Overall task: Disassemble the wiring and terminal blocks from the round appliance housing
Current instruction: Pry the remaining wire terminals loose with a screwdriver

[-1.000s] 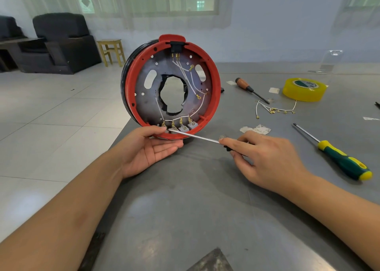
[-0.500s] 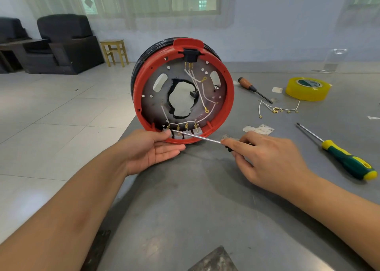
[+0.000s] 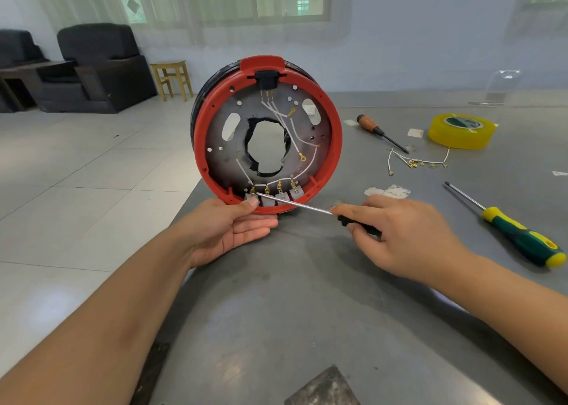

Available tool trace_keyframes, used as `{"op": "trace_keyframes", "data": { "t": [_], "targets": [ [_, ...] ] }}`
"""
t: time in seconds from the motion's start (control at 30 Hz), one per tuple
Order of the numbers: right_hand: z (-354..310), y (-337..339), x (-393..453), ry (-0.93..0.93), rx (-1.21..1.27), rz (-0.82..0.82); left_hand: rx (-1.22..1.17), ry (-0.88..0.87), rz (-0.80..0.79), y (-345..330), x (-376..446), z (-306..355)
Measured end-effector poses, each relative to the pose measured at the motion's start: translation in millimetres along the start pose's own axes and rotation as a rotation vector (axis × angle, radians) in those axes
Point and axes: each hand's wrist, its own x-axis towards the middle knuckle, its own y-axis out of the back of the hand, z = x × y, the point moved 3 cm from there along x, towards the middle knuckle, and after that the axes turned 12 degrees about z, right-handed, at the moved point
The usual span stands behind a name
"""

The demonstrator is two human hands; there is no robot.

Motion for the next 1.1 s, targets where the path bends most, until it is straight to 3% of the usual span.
{"op": "trace_keyframes", "data": {
  "t": [0.37,0.77,1.1],
  "targets": [
    [8,4,11,-0.006,0.05,-0.116,0.029,-0.092,-0.061,-2,1,-2],
    [2,1,0,0.118,-0.131,-0.018,0.02,-0.163,-0.001,-3,3,-4],
    [5,-4,-4,0.22,-0.255,0.165,0.008,-0.194,0.012,-5,3,-4]
  ]
}}
